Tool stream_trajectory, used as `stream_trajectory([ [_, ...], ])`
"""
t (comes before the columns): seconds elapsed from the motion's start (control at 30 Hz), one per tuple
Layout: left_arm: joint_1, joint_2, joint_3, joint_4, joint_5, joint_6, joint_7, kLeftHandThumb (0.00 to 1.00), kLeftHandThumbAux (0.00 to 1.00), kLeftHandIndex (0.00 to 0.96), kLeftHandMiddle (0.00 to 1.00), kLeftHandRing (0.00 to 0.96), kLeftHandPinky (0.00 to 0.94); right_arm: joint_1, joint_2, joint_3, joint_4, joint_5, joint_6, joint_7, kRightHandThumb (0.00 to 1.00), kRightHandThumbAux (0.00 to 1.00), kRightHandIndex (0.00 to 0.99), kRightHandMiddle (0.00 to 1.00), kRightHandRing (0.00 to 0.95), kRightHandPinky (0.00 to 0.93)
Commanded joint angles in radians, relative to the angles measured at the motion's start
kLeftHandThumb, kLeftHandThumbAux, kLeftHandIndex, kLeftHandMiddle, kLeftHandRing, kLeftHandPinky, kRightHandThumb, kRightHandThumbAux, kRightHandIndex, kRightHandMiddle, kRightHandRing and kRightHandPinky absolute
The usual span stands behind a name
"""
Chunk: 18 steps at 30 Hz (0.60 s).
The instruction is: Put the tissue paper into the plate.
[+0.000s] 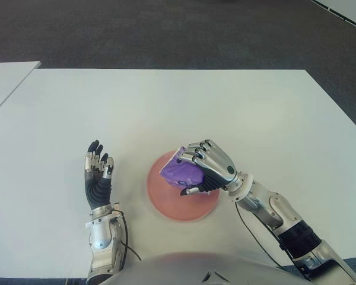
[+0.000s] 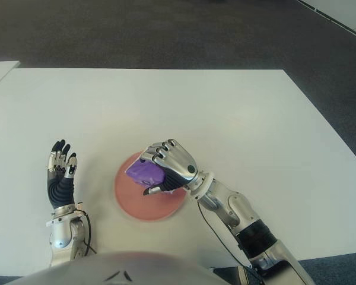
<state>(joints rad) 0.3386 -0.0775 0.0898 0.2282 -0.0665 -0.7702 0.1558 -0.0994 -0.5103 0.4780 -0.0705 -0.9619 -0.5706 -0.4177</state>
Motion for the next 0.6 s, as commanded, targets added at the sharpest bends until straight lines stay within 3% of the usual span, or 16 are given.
stream_trajectory([
  [0.03,0.031,-0.112,-0.031,-0.019,-0.008,0.083,0.046,0.001,0.528,0.079,0.008,0.000,0.006,-0.003,-0.019,-0.011,0.010,-0.053,-0.029,-0.040,0.368,0.476,0.095,0.125,0.127,0.157],
  [0.1,0.036,-0.108,-0.041,-0.030,-0.018,0.105,0.053,0.006,0.532,0.077,0.010,0.000,0.010,-0.005,-0.028,-0.012,0.021,-0.072,-0.040,-0.062,0.295,0.426,0.038,0.051,0.052,0.064],
  [0.2,0.045,-0.103,-0.062,-0.050,-0.050,0.121,0.040,0.015,0.541,0.076,0.011,0.001,0.017,-0.012,-0.038,-0.012,0.032,-0.098,-0.050,-0.089,0.237,0.389,0.012,0.016,0.017,0.020],
  [0.6,0.058,-0.079,-0.100,-0.085,-0.099,0.167,0.028,0.037,0.565,0.065,0.003,0.002,0.029,-0.043,-0.045,-0.009,0.074,-0.135,-0.075,-0.152,0.171,0.343,0.000,0.000,0.000,0.000],
])
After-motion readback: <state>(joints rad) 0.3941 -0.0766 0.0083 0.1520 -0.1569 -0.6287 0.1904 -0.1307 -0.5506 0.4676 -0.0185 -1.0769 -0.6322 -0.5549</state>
